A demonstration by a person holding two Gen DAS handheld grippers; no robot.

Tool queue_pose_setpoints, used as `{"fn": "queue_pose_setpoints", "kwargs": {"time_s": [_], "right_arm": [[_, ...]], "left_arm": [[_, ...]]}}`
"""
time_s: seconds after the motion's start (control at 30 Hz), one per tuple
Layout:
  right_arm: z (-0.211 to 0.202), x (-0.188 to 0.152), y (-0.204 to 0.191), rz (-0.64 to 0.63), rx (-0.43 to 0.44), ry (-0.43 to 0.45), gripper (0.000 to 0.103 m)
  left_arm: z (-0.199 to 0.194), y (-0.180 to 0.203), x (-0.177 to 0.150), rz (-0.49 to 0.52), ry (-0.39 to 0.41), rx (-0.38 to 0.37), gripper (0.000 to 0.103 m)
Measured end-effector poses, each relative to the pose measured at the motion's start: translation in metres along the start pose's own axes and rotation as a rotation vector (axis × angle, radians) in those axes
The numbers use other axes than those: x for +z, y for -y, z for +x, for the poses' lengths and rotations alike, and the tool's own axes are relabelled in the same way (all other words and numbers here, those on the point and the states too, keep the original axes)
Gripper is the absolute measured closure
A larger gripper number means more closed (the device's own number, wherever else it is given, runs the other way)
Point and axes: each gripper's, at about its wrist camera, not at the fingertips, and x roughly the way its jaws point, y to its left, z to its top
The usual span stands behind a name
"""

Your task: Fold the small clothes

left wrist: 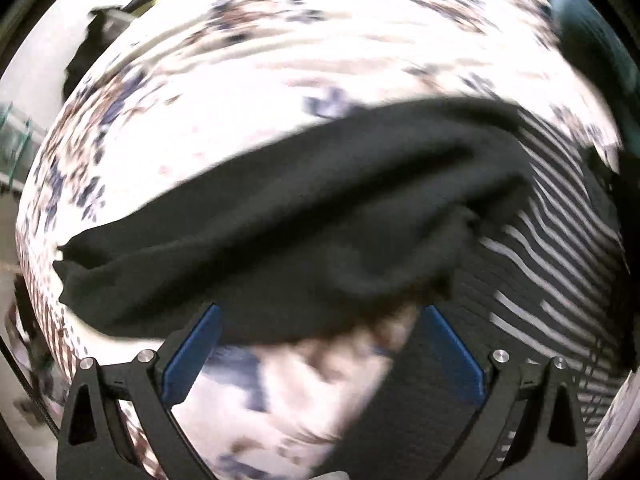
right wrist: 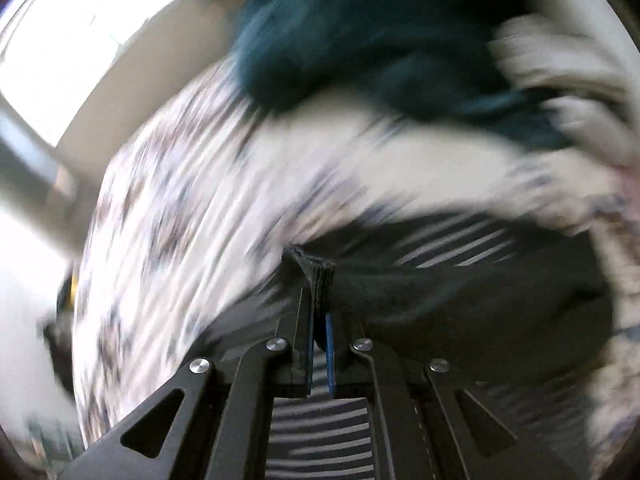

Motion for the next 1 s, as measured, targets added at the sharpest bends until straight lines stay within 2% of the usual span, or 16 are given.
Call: {"fn": "queue_pose_setpoints", "kwargs": {"time_s": [0.07, 0.13, 0.27, 0.33, 0.4, 0.43, 0.47, 0.5, 0.53, 0.6, 0.73, 0.83, 0.87, 0.9, 0.93, 1.0], "right_arm": [[0.060, -0.035, -0.065, -0.130, -0.002, -0.095, 0.098], [0.097, -0.071, -0.110, -0.245, -0.026, -0.135, 0.098], [0.124, -0.124, -0.141, -0.356, -0.067, -0.186, 0.098], [0.127, -0.139, -0.135, -0.370, -0.076, -0.242, 0.095], [0.119, -0.142, -0.125, -0.368, -0.015, -0.289, 0.085], [0.110, -0.140, -0.118, -0.356, 0.039, -0.318, 0.067], [0.100, -0.138, -0.107, -0.323, 0.083, -0.350, 0.042], [0.090, -0.137, -0.094, -0.284, 0.104, -0.364, 0.036], [0.075, -0.135, -0.073, -0.234, 0.105, -0.364, 0.035], [0.052, -0.130, -0.037, -0.182, 0.040, -0.346, 0.035], [0.026, -0.129, 0.046, -0.068, -0.113, -0.330, 0.035], [0.015, -0.125, 0.096, 0.002, -0.223, -0.337, 0.035], [0.009, -0.123, 0.112, 0.048, -0.235, -0.330, 0.032], [0.005, -0.124, 0.123, 0.092, -0.223, -0.320, 0.028], [-0.002, -0.127, 0.136, 0.146, -0.182, -0.308, 0.022], [-0.008, -0.131, 0.143, 0.159, -0.169, -0.302, 0.021]], "left_arm": [[-0.001, -0.011, 0.003, -0.031, 0.018, 0.012, 0.000], [0.000, -0.029, 0.006, -0.064, 0.035, 0.024, 0.000], [0.010, -0.050, 0.009, -0.117, 0.021, 0.021, 0.000], [0.011, -0.060, 0.008, -0.134, 0.010, 0.018, 0.000], [0.008, -0.065, 0.006, -0.145, 0.010, 0.011, 0.000], [0.006, -0.066, 0.005, -0.145, 0.012, 0.005, 0.000], [0.005, -0.064, 0.004, -0.144, 0.010, 0.003, 0.000], [0.004, -0.063, 0.004, -0.142, 0.007, -0.005, 0.000], [0.004, -0.061, 0.005, -0.138, -0.001, -0.021, 0.000], [0.009, -0.066, 0.001, -0.172, -0.056, -0.055, 0.000], [0.021, -0.109, -0.031, -0.460, -0.156, -0.199, 0.000], [0.049, -0.157, -0.073, -0.803, -0.252, -0.364, 0.000], [0.057, -0.174, -0.090, -0.944, -0.256, -0.412, 0.000], [0.063, -0.191, -0.105, -1.079, -0.219, -0.454, 0.002], [0.066, -0.202, -0.112, -1.162, -0.186, -0.478, 0.002], [0.072, -0.226, -0.113, -1.288, -0.134, -0.503, 0.003]]}}
